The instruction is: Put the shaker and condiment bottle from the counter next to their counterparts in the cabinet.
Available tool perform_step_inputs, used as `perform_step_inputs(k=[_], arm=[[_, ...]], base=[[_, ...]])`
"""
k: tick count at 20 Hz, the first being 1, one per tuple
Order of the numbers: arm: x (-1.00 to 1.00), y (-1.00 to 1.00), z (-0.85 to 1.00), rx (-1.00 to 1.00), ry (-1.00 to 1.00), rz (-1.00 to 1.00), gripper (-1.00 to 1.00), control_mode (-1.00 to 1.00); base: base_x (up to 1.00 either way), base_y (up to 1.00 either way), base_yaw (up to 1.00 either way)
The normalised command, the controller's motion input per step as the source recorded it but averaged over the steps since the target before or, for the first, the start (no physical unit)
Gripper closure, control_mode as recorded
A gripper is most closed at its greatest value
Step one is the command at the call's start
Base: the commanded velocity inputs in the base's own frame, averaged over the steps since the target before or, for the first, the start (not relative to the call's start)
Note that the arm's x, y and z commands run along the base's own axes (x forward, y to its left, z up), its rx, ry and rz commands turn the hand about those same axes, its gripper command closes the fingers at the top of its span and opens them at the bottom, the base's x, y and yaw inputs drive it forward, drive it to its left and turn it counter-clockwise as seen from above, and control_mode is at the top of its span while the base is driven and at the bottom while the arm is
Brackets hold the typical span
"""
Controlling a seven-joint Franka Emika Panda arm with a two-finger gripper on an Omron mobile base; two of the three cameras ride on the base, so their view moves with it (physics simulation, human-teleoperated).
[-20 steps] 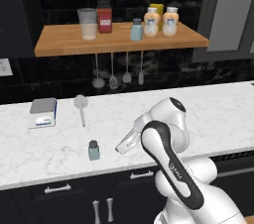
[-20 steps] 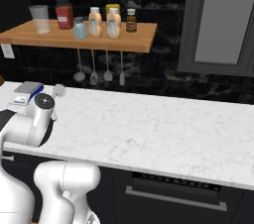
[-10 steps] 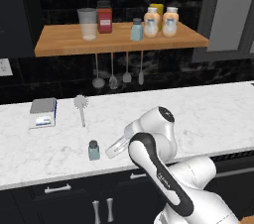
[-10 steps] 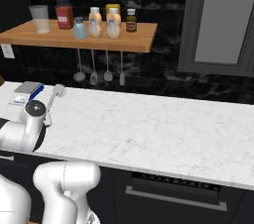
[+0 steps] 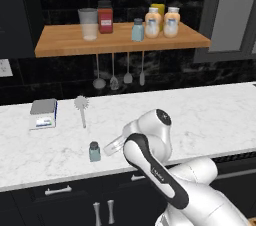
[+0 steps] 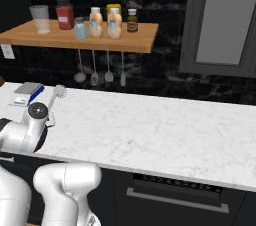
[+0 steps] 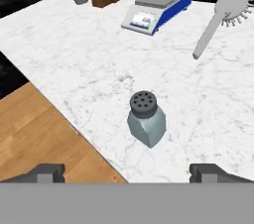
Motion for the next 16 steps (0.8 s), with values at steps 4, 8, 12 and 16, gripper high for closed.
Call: perform_step_inputs(k=[4,8,12,16], arm=[[0.08,0.14,0.0,-0.11,0.09,0.0,-1.0,-1.0],[0.33,0.22,-0.07,-0.2,0.22,-0.03,-1.0,-1.0],[0.19,0.25,-0.21,-0.16,0.23,-0.05,-1.0,-1.0],[0.0,0.05,-0.01,-0.02,0.02,0.0,-1.0,-1.0]], base=[[0.0,0.0,0.0],[0.0,0.0,0.0],[0.0,0.0,0.0],[0.0,0.0,0.0]])
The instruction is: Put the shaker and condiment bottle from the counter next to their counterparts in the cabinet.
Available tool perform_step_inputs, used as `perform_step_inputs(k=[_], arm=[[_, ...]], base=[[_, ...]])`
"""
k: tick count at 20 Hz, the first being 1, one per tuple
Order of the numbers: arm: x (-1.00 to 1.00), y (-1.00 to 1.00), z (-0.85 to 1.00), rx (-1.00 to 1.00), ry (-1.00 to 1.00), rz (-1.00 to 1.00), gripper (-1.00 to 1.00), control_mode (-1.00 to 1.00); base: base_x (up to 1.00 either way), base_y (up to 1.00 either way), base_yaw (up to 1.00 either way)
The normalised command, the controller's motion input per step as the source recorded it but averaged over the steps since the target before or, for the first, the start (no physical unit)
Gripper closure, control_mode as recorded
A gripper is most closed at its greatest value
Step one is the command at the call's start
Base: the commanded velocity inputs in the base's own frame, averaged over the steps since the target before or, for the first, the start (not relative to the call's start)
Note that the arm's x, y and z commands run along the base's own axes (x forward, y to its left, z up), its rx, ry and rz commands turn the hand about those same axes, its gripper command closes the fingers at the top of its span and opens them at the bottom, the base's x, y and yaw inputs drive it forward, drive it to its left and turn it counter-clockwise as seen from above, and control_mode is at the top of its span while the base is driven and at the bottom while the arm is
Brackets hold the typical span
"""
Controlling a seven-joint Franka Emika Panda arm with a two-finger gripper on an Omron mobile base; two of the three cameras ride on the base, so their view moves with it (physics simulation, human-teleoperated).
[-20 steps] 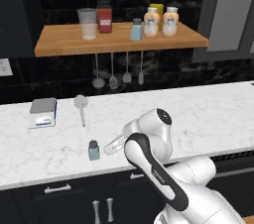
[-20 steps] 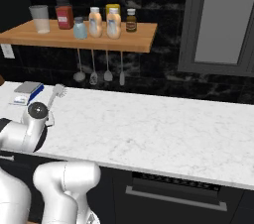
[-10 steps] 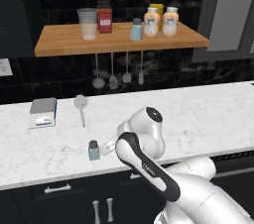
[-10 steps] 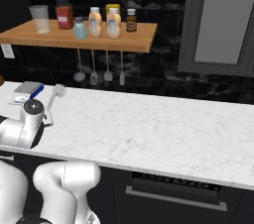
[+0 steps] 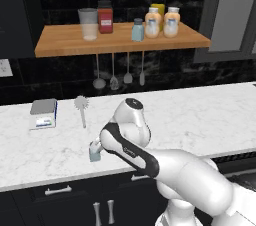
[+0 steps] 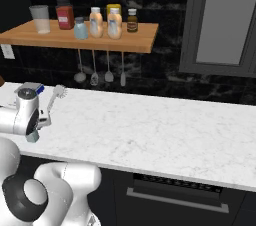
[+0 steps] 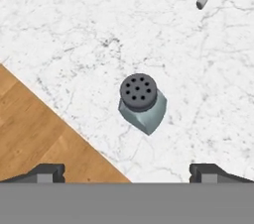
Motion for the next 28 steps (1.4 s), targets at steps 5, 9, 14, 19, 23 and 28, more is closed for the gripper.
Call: perform_step_inputs(k=[5,9,14,19,23,28], arm=[[0.0,0.09,-0.07,0.0,0.0,0.0,-1.0,-1.0],[-0.04,0.15,-0.22,0.0,0.0,0.0,-1.0,-1.0],[0.07,0.03,-0.33,-0.03,0.01,0.0,-1.0,-1.0],[0.0,0.02,-0.01,0.0,0.0,0.0,-1.0,-1.0],[0.11,0.06,-0.1,0.0,0.0,0.0,-1.0,-1.0],[0.23,0.13,-0.24,0.0,0.0,-0.04,-1.0,-1.0]], base=[[0.0,0.0,0.0],[0.0,0.0,0.0],[0.0,0.0,0.0],[0.0,0.0,0.0],[0.0,0.0,0.0],[0.0,0.0,0.0]])
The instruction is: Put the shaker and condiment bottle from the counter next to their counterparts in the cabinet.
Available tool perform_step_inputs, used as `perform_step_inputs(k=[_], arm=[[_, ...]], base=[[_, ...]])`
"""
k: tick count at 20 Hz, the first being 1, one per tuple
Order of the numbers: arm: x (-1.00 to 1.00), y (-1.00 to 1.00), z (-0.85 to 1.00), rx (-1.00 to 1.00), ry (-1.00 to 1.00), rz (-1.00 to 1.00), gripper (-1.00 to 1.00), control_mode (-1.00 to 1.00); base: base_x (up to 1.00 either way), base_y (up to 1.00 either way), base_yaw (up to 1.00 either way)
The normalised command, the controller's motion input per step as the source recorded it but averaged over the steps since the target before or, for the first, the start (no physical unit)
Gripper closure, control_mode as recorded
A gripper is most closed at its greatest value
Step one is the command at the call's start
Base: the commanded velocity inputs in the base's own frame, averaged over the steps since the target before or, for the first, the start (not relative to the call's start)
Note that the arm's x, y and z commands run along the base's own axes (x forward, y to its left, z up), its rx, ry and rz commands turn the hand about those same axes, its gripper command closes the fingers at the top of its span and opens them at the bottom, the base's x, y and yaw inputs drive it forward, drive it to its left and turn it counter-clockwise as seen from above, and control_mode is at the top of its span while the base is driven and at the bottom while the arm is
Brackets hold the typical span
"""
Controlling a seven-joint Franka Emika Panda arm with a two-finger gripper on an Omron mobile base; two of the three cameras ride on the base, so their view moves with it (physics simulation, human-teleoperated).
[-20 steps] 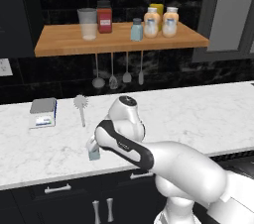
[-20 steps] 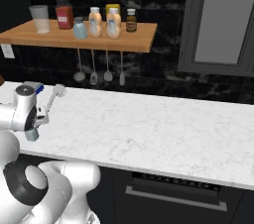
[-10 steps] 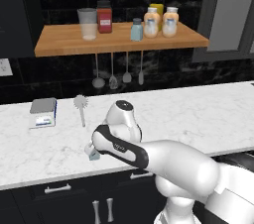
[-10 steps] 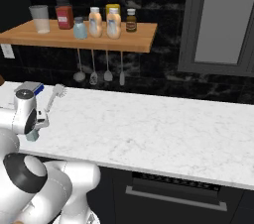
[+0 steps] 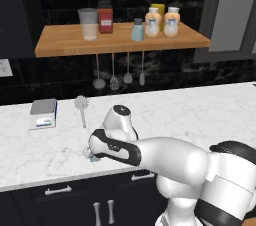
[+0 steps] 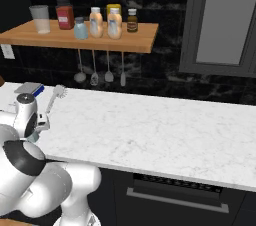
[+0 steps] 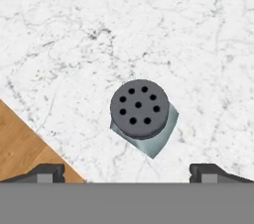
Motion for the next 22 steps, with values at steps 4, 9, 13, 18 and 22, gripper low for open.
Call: perform_step_inputs(k=[4,9,13,18,22], arm=[[0.0,0.03,-0.1,0.0,0.0,0.0,-1.0,-1.0],[0.1,0.0,0.0,0.0,0.0,-0.01,-1.0,-1.0],[0.2,0.0,0.0,0.0,0.0,-0.02,-1.0,-1.0],[0.08,0.09,-0.07,0.0,0.0,-0.03,-1.0,-1.0],[0.0,0.14,-0.02,0.0,0.0,-0.01,-1.0,-1.0]], base=[[0.0,0.0,0.0],[0.0,0.0,0.0],[0.0,0.0,0.0],[0.0,0.0,0.0],[0.0,0.0,0.0]])
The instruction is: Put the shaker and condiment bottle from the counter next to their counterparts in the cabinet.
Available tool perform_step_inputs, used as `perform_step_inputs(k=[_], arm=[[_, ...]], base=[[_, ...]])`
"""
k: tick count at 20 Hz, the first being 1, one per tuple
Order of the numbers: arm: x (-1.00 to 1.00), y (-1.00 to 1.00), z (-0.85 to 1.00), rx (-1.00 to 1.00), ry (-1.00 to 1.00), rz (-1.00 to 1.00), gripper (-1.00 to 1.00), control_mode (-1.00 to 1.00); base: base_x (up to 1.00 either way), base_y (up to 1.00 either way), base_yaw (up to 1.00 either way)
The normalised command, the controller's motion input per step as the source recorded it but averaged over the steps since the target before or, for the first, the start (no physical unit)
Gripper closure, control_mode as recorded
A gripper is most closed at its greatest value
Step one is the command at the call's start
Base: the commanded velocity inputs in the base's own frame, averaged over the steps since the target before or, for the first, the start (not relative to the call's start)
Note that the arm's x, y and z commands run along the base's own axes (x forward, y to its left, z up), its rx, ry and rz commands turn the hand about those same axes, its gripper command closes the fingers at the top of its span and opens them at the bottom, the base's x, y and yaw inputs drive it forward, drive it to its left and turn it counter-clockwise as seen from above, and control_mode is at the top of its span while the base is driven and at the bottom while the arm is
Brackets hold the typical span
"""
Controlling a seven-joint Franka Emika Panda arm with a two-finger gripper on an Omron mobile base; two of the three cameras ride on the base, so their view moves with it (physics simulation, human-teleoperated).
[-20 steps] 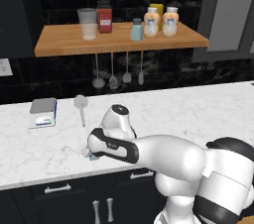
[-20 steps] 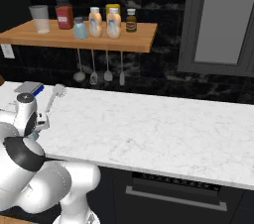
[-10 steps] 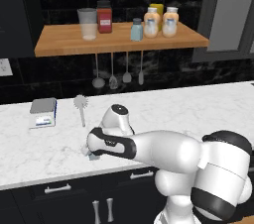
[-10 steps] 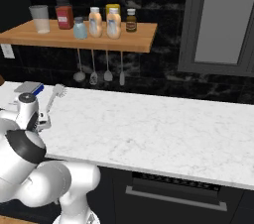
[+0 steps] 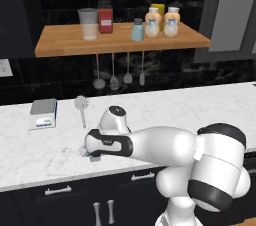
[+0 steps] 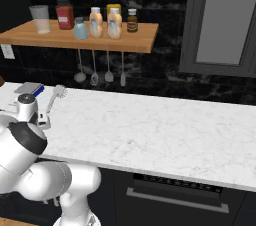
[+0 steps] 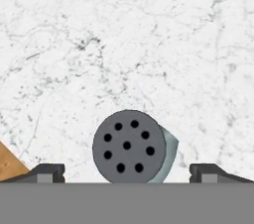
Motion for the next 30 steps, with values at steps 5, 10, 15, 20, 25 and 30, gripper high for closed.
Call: perform_step_inputs(k=[5,10,15,20,25,30], arm=[[0.01,0.13,-0.04,0.0,0.0,0.0,-1.0,-1.0],[0.15,0.01,-0.1,0.0,0.01,0.0,-1.0,-1.0],[0.15,0.0,-0.11,0.0,0.01,0.0,-1.0,-1.0],[0.0,0.0,-0.01,0.01,0.0,0.0,-1.0,-1.0],[-0.03,0.21,-0.12,0.01,0.0,0.0,1.0,-1.0],[0.0,0.07,-0.07,0.02,0.0,0.0,1.0,-1.0]], base=[[0.0,0.0,0.0],[0.0,0.0,0.0],[0.0,0.0,0.0],[0.0,0.0,0.0],[0.0,0.0,0.0],[0.0,0.0,0.0]])
